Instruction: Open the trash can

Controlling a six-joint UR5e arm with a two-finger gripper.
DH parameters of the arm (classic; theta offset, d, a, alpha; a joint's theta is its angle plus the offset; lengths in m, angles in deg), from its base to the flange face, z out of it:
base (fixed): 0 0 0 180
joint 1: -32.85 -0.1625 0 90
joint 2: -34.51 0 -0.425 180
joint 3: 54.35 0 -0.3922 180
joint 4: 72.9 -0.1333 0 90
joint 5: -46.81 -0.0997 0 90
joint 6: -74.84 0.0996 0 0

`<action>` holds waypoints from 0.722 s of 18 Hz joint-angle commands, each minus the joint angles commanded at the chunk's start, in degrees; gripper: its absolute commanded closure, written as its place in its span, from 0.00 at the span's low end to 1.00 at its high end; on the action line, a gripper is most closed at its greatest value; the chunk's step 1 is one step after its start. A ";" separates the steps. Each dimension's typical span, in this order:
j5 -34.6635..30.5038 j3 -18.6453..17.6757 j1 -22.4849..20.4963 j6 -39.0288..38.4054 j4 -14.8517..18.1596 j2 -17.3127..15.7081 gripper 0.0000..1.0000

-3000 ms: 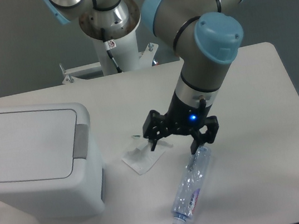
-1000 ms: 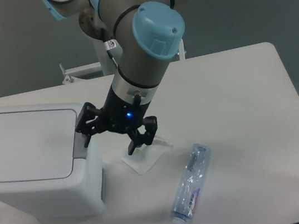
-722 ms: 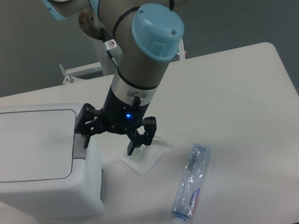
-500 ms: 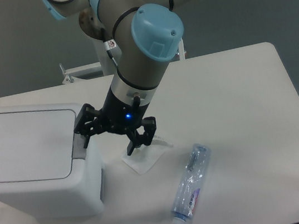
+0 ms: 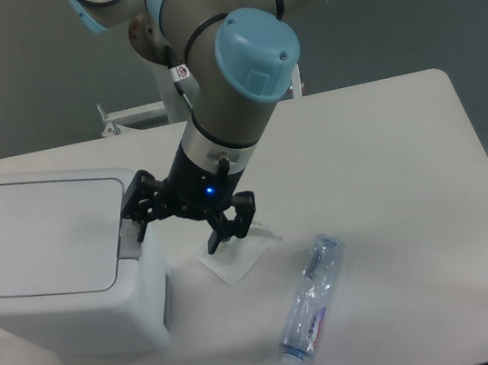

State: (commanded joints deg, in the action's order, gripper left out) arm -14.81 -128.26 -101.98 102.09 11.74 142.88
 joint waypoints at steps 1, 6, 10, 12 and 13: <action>0.00 -0.09 0.00 0.00 0.00 0.00 0.00; 0.00 -0.26 0.00 0.00 0.00 0.00 0.00; 0.17 0.44 0.00 0.00 0.09 -0.26 0.00; 0.35 1.40 -0.35 0.09 0.09 -0.53 0.00; 0.26 2.10 -0.70 0.26 0.09 -0.61 0.00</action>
State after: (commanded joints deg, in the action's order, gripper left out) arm -14.54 -126.16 -102.67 102.35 11.83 142.27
